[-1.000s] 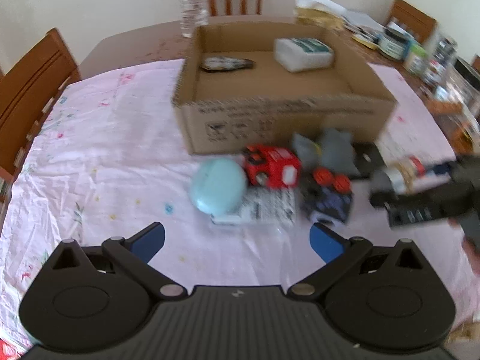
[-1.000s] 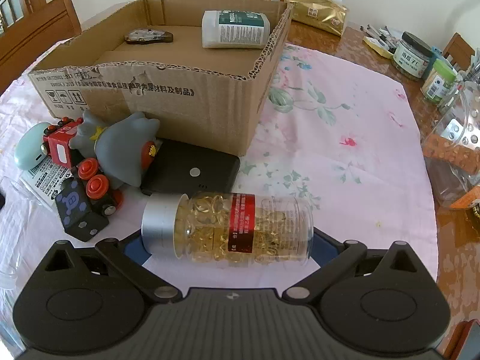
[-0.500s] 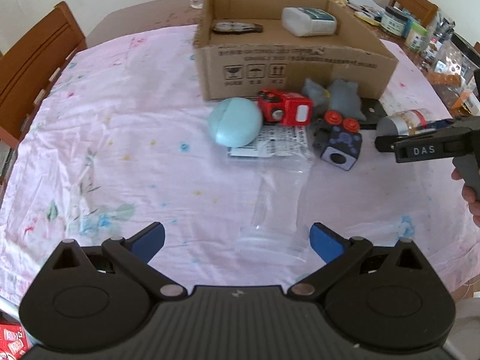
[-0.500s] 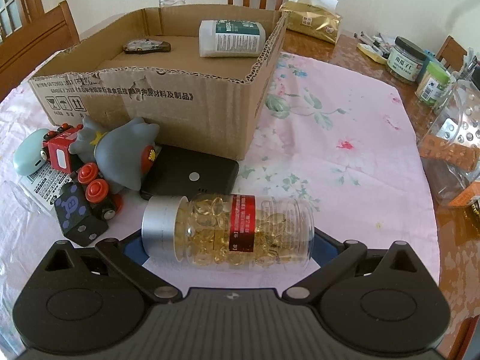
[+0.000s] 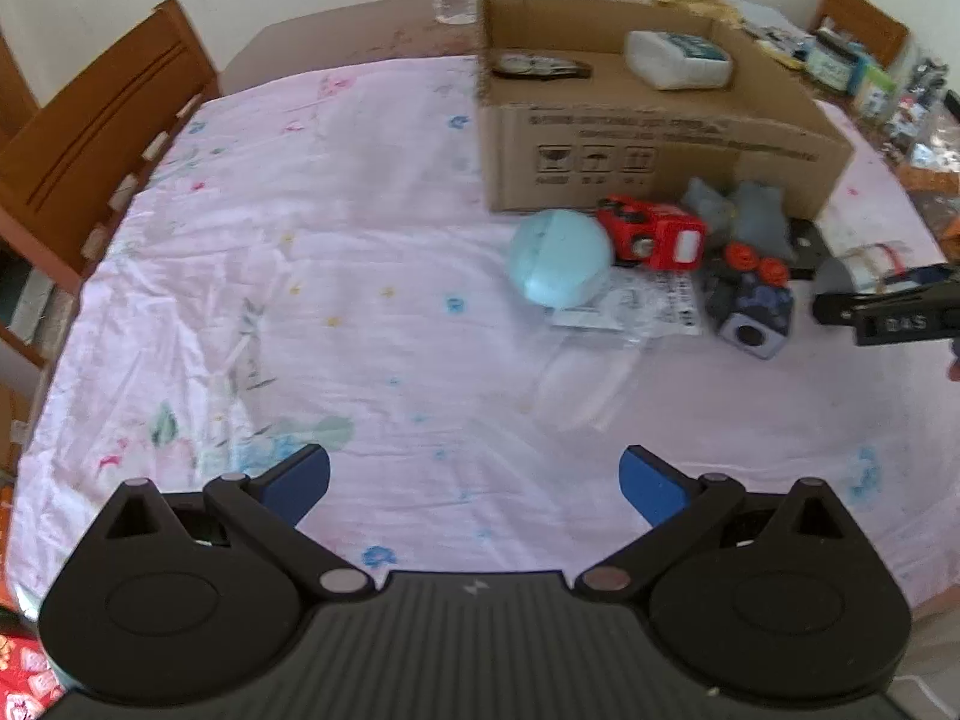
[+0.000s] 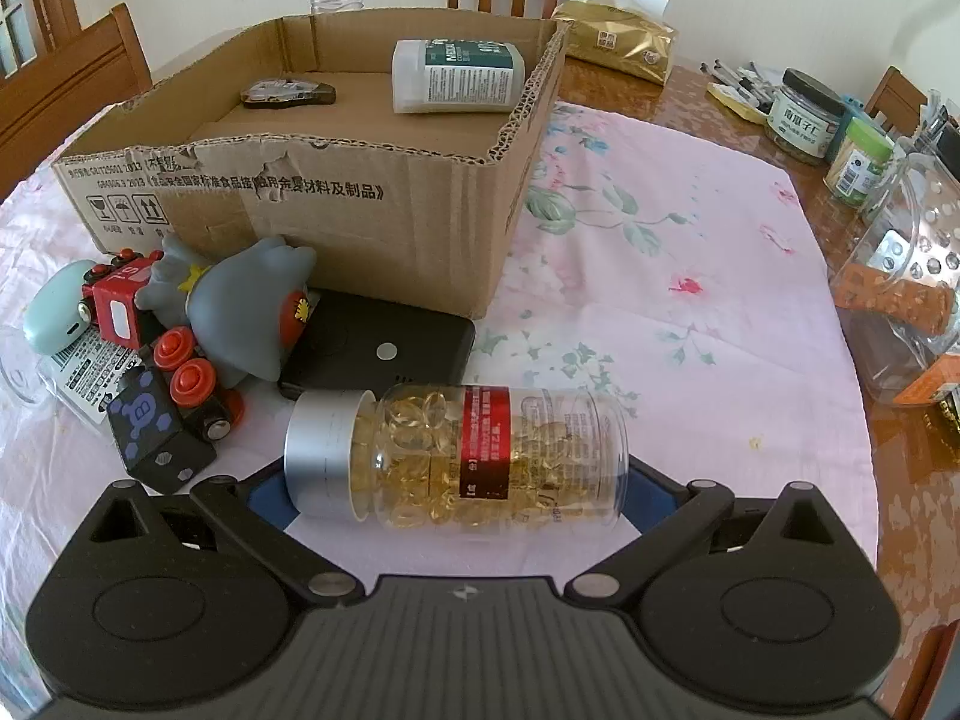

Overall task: Organize rigid objects
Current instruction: 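Grasp the clear plastic cylinder with left tool while right tool holds the capsule bottle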

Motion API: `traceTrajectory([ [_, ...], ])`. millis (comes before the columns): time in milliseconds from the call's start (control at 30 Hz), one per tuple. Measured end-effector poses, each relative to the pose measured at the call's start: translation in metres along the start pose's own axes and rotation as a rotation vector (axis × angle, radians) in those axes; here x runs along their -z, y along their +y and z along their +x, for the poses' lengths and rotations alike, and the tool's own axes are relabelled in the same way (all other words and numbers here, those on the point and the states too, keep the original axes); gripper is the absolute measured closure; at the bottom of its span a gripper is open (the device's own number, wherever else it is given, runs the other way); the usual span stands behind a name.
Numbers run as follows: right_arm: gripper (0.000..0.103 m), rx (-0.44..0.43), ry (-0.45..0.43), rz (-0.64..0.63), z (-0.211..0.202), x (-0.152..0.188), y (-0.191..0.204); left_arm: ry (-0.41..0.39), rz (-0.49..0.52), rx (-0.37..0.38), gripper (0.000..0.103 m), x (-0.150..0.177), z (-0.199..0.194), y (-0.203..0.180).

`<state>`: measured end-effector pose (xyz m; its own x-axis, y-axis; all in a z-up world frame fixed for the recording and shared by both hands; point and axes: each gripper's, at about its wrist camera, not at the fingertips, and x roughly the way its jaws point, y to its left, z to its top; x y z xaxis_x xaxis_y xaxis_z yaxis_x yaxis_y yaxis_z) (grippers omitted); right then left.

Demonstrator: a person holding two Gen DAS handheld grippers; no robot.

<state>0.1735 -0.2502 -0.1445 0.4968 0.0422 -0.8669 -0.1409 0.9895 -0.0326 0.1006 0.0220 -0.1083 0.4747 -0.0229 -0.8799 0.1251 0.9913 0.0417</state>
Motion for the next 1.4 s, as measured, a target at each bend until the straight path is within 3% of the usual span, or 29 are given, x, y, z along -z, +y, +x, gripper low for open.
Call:
traceTrajectory([
  [133,0.0,-0.007,0.004,-0.01,0.001,-0.001,-0.001,0.017,0.03,-0.026,0.001,0.002,0.006,-0.007],
  [467,0.0,-0.02,-0.004,-0.029,0.002,-0.002,-0.002,0.017,-0.033,-0.138,0.001,-0.002,0.014,0.019],
  [667,0.0,-0.028,-0.009,-0.042,0.002,-0.001,-0.002,0.008,-0.043,-0.013,0.001,0.005,0.014,-0.001],
  [767,0.0,-0.033,-0.011,-0.051,0.001,-0.002,-0.002,-0.013,-0.027,0.003,0.001,0.009,0.015,-0.02],
  [1067,0.0,-0.047,-0.032,-0.071,0.0,0.001,-0.003,-0.043,-0.076,-0.04,0.001,0.01,0.037,-0.03],
  [1133,0.0,-0.05,-0.033,-0.075,0.0,0.002,-0.003,-0.06,-0.121,-0.014,0.0,0.013,0.039,-0.027],
  [1400,0.0,-0.05,-0.041,-0.074,-0.001,0.003,-0.001,-0.133,-0.147,-0.047,0.0,0.014,0.043,-0.033],
])
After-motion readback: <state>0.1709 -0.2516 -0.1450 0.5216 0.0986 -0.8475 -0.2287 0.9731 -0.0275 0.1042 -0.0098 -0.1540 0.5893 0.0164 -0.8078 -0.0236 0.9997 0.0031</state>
